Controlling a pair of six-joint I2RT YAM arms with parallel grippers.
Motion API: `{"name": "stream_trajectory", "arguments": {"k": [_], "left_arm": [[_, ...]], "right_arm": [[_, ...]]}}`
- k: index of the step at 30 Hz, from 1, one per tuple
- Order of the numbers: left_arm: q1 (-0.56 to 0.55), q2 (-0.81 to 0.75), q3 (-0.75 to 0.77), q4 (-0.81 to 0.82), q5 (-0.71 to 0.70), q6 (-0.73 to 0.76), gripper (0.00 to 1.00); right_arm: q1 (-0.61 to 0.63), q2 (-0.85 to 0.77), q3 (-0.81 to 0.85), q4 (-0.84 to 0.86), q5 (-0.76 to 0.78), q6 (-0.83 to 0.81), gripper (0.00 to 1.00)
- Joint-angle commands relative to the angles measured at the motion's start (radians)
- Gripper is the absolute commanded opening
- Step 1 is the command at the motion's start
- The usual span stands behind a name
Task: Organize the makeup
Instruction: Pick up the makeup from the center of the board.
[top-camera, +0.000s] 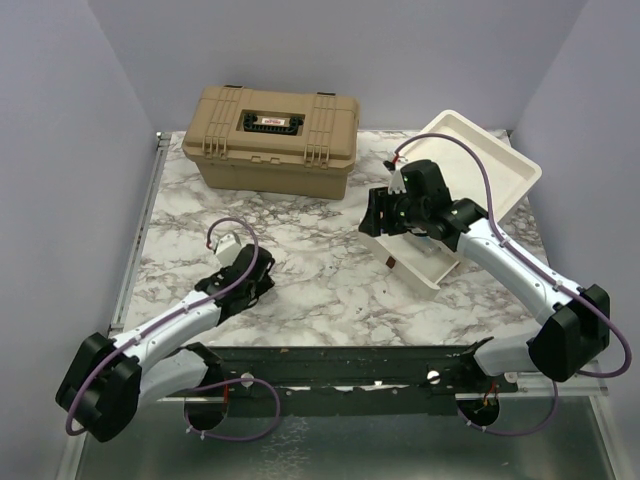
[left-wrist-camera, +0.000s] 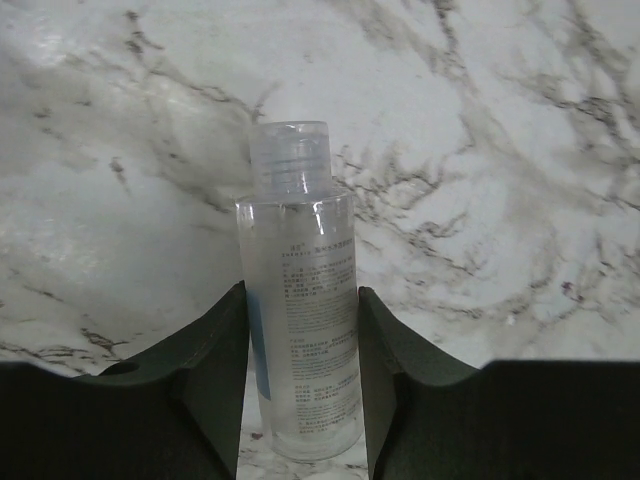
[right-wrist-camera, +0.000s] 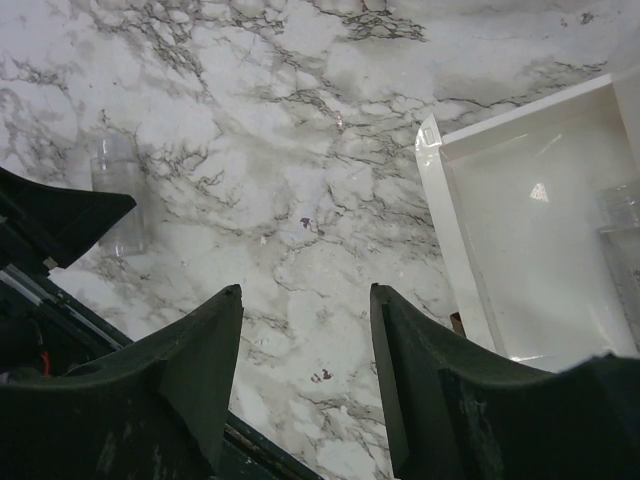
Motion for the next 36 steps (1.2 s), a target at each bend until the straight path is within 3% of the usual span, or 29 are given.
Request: {"name": "stream_trajectory", "arguments": {"k": [1, 4, 9, 12, 22, 36], "left_arm": [[0.003, -0.075, 0.036, 0.19, 0.169, 0.097, 0.16], [0.003, -0.131, 0.0, 0.333, 0.268, 0.097, 0.08], [0.004, -0.21, -0.113, 0.752, 0.425, 0.048, 0.03], [0.004, -0.195, -0.123, 0.885, 0.523, 0.043, 0.01], [-0.028, -0.051, 0.067, 0.987, 0.803, 0.135, 0.0], [-0.134, 0.031, 0.151, 1.039, 0.782, 0.187, 0.0]], "right_arm": [[0.004, -0.043, -0.003, 0.056, 0.009, 0.05, 0.6], [0.005, -0.087, -0.034, 0.11, -0.017, 0.058, 0.6], [0.004, -0.177, -0.106, 0.241, -0.065, 0.094, 0.63], [0.004, -0.215, -0.134, 0.307, -0.104, 0.123, 0.68], [0.003, -0.214, -0.155, 0.47, -0.317, 0.241, 0.78], [0.003, -0.19, -0.179, 0.617, -0.461, 0.312, 0.8]]}}
